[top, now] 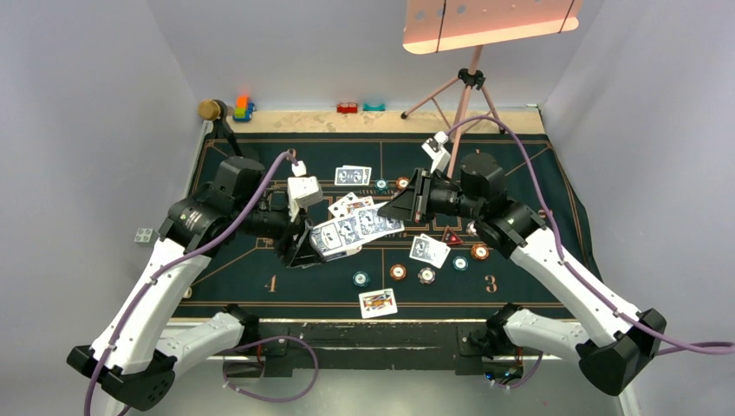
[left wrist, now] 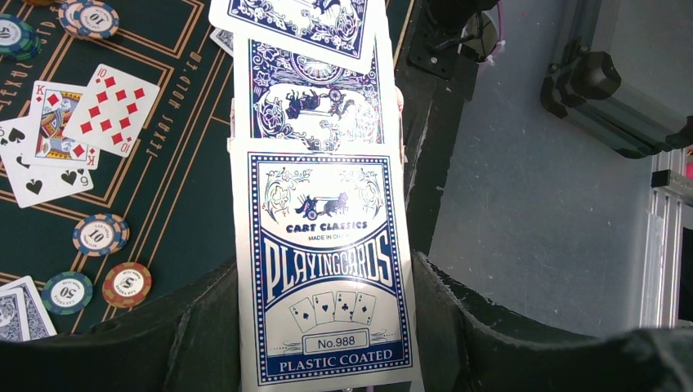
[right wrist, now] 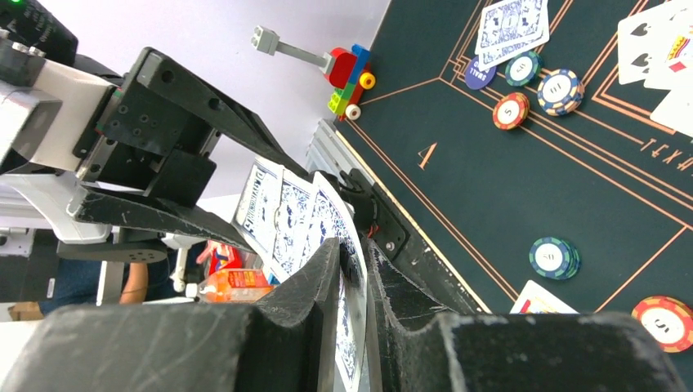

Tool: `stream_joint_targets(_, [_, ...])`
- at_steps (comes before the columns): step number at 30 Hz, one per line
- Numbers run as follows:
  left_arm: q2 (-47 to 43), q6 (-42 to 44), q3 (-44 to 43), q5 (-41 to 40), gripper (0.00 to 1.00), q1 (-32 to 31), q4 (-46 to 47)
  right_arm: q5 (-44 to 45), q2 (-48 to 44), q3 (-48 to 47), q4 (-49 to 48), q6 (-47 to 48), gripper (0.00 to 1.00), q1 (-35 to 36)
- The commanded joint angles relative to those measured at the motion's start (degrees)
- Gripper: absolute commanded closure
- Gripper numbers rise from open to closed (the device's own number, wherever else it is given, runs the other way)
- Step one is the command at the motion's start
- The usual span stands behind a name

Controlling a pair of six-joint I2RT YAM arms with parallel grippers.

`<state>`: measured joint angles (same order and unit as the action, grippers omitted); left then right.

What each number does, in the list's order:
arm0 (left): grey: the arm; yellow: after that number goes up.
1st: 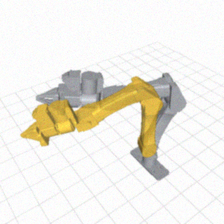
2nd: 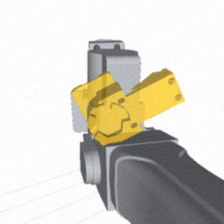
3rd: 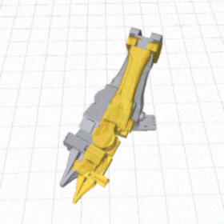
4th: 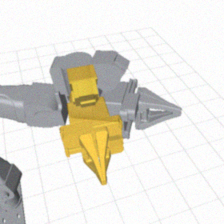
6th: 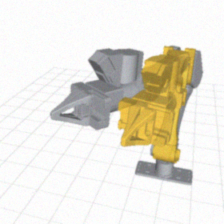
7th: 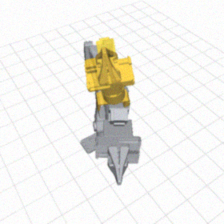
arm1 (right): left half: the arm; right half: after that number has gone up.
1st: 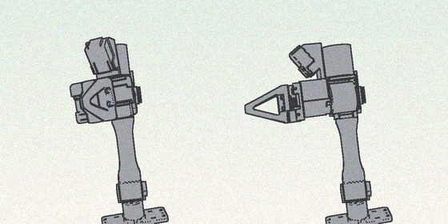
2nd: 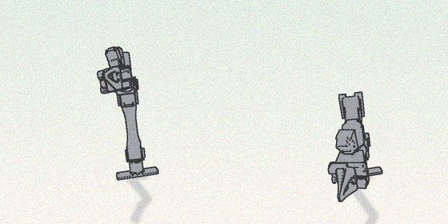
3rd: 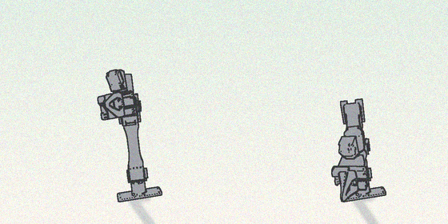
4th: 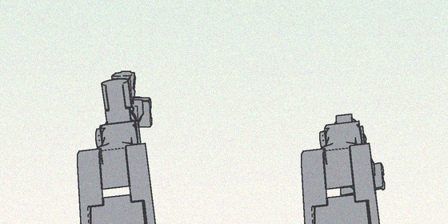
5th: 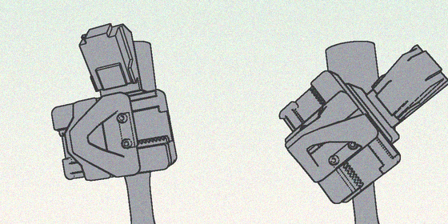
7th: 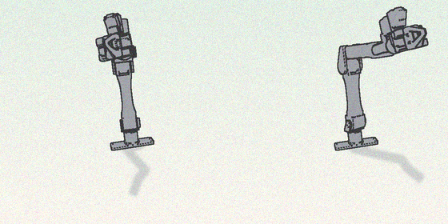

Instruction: Distribute texas hold em gaming equipment

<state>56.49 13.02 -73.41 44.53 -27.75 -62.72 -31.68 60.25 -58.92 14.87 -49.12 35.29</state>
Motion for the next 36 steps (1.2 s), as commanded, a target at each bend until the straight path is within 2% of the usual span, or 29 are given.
stream_joint_targets(1, [-1.2,0.1,-2.3,2.4,1.00,0.4,1.8,-0.3,-1.0,-4.8,2.3,3.8,0.81,-0.7])
stream_joint_targets(14, [-1.3,0.2,-2.3,2.7,1.00,0.5,1.6,1.3,-0.3,-7.8,5.6,6.9,0.80,-1.0])
stream_joint_targets(23, [-1.3,0.2,-2.2,2.7,1.00,0.6,1.5,-1.5,0.1,-11.8,3.4,4.1,0.82,-1.5])
stream_joint_targets(28, [-1.4,0.3,-2.1,2.8,1.00,0.6,1.4,-3.4,0.8,-10.5,0.1,1.4,0.90,-2.6])
stream_joint_targets(31, [-1.6,0.3,-2.1,2.8,1.00,0.7,1.2,-4.4,1.7,-10.3,-0.7,0.7,1.00,-3.0])
stream_joint_targets(35, [-1.8,0.6,-1.8,2.8,1.00,0.7,1.1,-5.8,2.7,-7.7,-1.0,0.1,1.00,-3.0])
stream_joint_targets(36, [-1.8,0.5,-1.6,2.8,1.00,0.7,1.1,-5.2,2.7,-7.1,-0.7,-0.1,0.97,-3.0])
